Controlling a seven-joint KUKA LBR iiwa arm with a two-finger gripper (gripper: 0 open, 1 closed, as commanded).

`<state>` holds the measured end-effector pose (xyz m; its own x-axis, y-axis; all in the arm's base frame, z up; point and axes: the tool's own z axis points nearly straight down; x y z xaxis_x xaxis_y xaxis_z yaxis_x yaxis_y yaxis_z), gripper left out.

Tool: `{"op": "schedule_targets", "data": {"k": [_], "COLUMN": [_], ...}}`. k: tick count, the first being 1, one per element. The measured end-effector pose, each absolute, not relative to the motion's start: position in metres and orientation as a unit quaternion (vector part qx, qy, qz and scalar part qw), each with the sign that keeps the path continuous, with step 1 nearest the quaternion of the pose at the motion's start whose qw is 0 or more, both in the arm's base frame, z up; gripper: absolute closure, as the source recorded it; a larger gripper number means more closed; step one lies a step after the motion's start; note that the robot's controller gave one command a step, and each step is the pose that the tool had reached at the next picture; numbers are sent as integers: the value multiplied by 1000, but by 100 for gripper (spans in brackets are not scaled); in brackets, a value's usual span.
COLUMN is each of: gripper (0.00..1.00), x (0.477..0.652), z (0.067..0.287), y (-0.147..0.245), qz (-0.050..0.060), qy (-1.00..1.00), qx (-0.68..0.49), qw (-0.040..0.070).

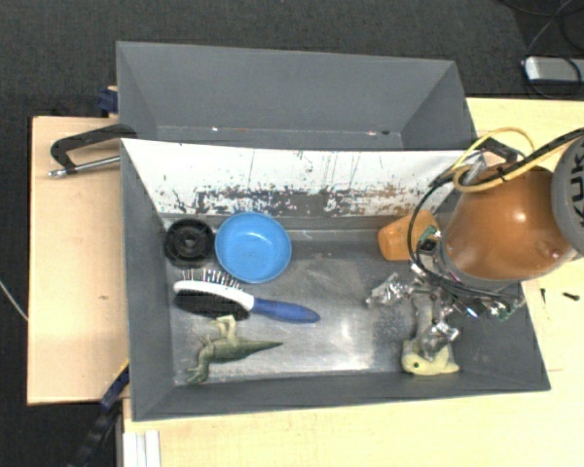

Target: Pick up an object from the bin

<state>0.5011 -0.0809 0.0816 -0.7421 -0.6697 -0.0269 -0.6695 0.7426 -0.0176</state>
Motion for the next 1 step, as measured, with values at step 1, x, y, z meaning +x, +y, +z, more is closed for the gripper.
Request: {"op": "schedule_targets", "data": {"k": [1], "gripper": [100], "x": [494], "z": [79], "y": [-86], "qz": [-2], "qy": [934], "qx": [-357], "qw": [2]}}
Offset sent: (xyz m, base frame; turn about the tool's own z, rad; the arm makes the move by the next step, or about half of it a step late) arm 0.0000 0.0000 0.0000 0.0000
